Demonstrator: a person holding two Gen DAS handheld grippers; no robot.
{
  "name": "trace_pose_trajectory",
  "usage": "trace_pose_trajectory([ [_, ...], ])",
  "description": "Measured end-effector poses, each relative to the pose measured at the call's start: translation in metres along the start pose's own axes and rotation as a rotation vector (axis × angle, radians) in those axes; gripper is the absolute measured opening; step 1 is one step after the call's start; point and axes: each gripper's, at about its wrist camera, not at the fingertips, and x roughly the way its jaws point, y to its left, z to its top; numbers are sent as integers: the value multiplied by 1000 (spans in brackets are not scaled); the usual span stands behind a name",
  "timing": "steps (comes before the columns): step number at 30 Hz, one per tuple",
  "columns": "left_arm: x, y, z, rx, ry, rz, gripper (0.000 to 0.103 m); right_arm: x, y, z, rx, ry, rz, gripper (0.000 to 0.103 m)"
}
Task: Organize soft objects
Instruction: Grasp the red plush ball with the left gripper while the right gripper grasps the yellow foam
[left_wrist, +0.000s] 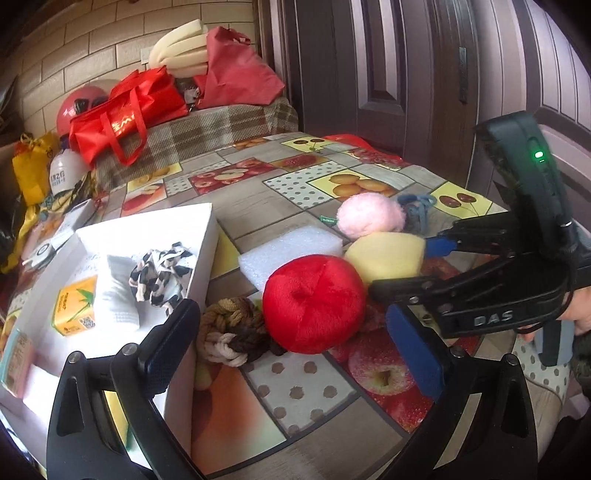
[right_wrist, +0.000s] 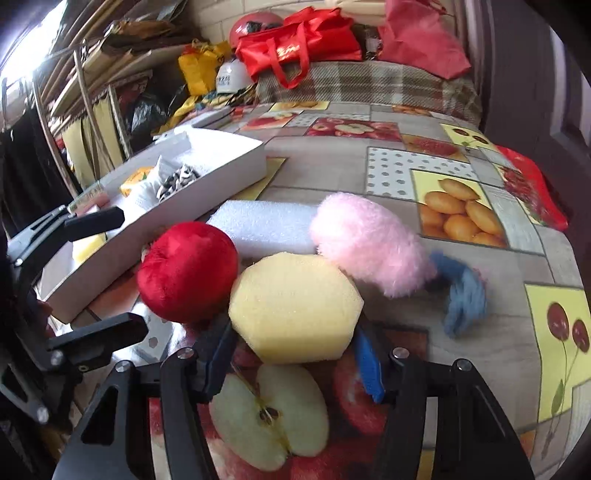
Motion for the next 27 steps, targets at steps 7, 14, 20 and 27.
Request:
trace_pose_trajectory([
  [7, 33, -17, 19, 47, 53, 0, 102, -29, -22, -6, 113, -120, 11, 59],
  [14, 37, -28, 18, 108, 63, 7, 56, -42, -15, -6, 75, -188, -8, 59],
  [20, 1, -23, 14, 69, -104, 11, 56, -62, -5, -10, 22, -309, -67, 59],
  [27, -32, -16, 4, 43, -210, 47, 57, -78, 2, -14, -4, -423, -118, 59],
])
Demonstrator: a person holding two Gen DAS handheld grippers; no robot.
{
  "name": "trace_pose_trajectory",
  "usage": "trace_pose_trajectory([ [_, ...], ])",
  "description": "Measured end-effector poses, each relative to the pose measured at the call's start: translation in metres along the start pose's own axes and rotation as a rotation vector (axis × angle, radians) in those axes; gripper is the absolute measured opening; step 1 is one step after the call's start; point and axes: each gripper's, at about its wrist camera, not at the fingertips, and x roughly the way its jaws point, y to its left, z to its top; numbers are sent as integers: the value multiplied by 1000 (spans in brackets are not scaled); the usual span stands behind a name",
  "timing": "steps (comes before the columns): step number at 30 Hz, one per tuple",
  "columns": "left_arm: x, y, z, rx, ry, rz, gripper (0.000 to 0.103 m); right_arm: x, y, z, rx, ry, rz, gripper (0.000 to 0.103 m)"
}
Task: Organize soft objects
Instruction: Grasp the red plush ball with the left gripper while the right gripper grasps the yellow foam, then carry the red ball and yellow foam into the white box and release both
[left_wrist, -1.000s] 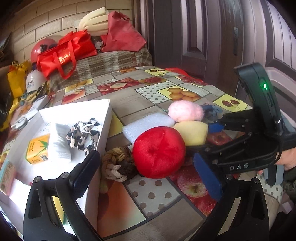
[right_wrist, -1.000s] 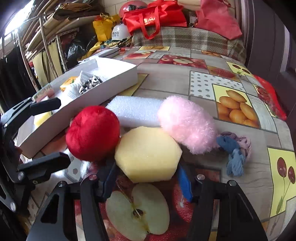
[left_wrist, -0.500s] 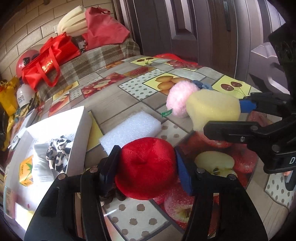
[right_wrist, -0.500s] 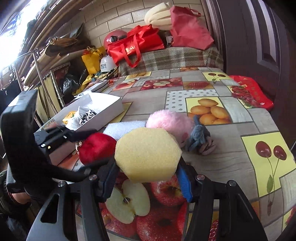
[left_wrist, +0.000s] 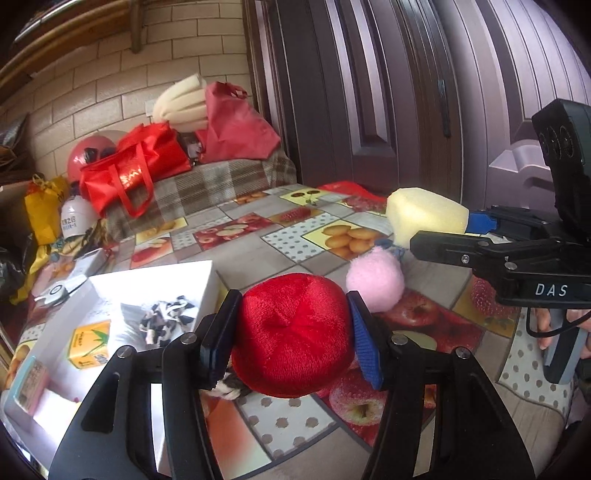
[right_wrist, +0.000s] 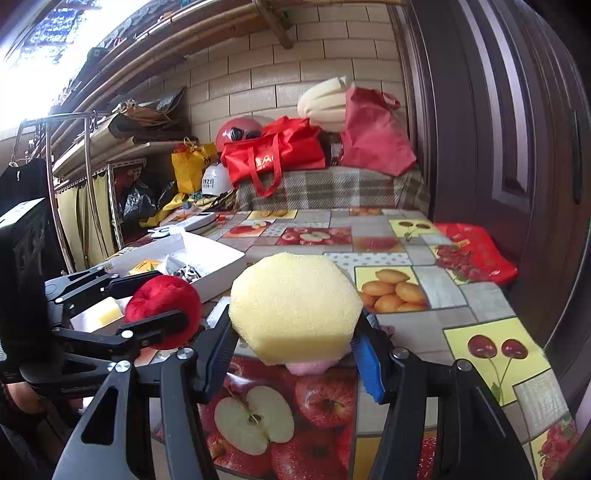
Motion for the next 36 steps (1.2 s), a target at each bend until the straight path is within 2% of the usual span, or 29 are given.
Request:
trace_pose_trajectory([
  [10, -20, 39, -11, -117, -19, 45, 57, 3, 22, 2, -8, -24, 18, 59],
  [27, -38, 76, -26, -169, -32, 128, 57, 26, 71, 4, -38, 5, 106, 59],
  [36, -44, 108, -35, -190, -26, 201, 57, 45, 101, 5, -71, 43, 176, 59],
])
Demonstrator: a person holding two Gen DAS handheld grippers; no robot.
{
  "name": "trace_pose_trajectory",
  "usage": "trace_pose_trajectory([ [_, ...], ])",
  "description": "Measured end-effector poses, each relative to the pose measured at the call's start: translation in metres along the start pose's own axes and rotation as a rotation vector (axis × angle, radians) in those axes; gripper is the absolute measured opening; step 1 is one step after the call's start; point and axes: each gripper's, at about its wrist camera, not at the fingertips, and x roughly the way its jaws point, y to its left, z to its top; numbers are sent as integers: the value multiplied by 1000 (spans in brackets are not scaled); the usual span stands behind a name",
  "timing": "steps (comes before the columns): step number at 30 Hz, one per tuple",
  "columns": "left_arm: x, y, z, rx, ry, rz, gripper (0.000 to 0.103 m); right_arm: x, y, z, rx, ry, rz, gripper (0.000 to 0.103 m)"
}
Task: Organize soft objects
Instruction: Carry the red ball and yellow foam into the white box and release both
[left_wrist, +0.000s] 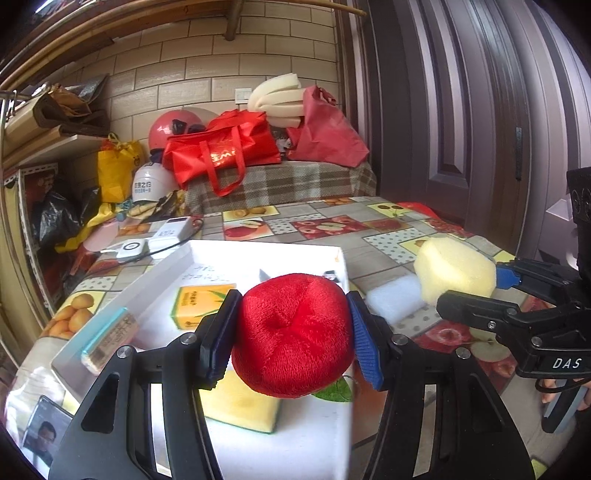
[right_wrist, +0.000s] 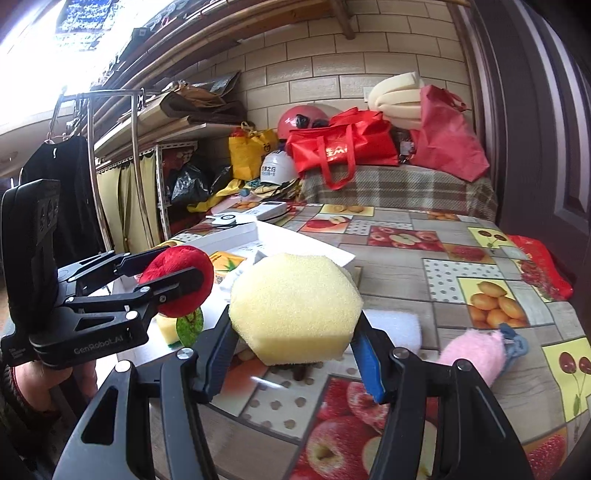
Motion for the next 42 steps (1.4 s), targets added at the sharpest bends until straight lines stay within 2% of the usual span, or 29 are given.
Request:
trace_pose_trajectory([
  [9, 4, 38, -3, -40, 8, 69, 57, 21, 22, 3, -34, 25, 37, 59],
  [19, 12, 72, -4, -169, 38, 75, 57, 42, 50, 7, -127, 54, 71, 59],
  [30, 42, 83, -1, -187, 153, 67, 57, 81, 77, 8, -223, 192, 143, 59],
  [36, 46, 95, -1, -228, 153, 105, 57, 107, 72, 9, -185, 276, 127, 59],
  [42, 55, 101, -1, -244, 185, 156, 57, 131, 58, 18, -105, 298, 89, 59],
])
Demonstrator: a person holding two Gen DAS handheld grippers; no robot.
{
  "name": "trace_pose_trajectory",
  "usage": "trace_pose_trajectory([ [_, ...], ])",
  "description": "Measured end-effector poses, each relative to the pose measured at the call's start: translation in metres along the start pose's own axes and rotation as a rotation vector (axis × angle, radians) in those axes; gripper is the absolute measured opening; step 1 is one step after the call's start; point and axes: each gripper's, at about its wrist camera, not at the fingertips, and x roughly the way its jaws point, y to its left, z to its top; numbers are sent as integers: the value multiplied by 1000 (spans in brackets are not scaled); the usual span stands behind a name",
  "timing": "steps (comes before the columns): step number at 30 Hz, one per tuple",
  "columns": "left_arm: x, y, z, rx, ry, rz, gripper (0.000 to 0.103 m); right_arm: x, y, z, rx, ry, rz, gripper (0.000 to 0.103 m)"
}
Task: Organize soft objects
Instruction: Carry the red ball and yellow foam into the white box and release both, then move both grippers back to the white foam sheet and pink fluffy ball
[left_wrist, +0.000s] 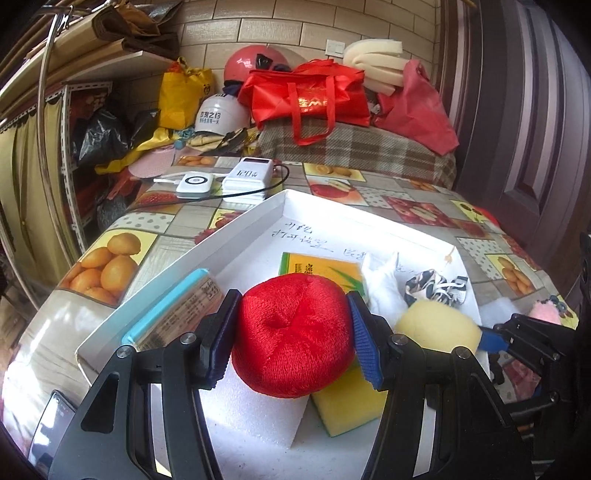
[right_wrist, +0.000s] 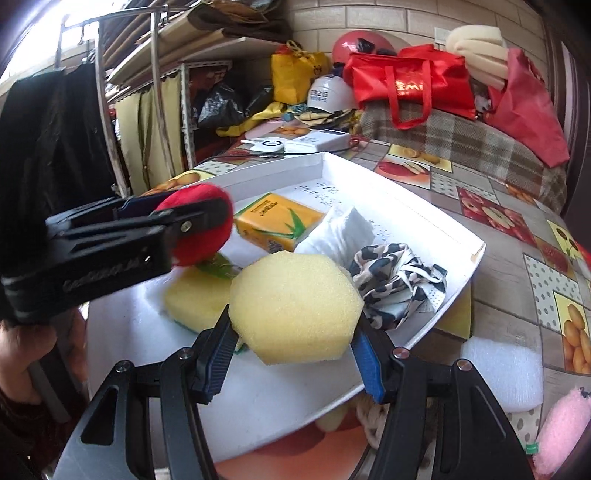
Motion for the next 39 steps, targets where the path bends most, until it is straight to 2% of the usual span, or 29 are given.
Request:
trace_pose_trajectory([
  [3, -3, 0, -1, 2, -13, 20, 58, 4, -3, 2, 23, 10, -21, 62],
  [4, -4, -1, -1, 3, -21, 36, 61, 4, -2, 1, 23, 11, -18, 64],
  [6, -8, -1, -2, 4, -42, 67, 67, 2, 2, 1, 9, 6, -25, 83],
  [8, -16, -1, -4, 2, -84, 91, 89, 0, 10, 0, -21, -5, -57, 90],
  [11, -27, -2, -5, 9, -146, 111, 92, -5, 14, 0, -42, -28, -83, 103],
  [18, -33, -3, -6, 19, -185, 120, 92, -19, -2, -1, 31, -99, -97, 103],
  [26, -47, -5, -10, 24, -257, 106, 92, -46, -5, -7, 69, -231, -114, 103],
  [28, -49, -8, -10, 38, -265, 104, 92, -52, -8, -11, 91, -232, -141, 103],
  [30, -51, -10, -11, 50, -268, 96, 92, -63, -11, -19, 121, -256, -223, 103],
  [36, -58, -23, -18, 80, -258, 24, 92, -96, -18, -39, 106, -330, -250, 103],
  [39, -61, -34, -21, 110, -255, -25, 92, -112, -41, -50, 174, -340, -249, 103],
])
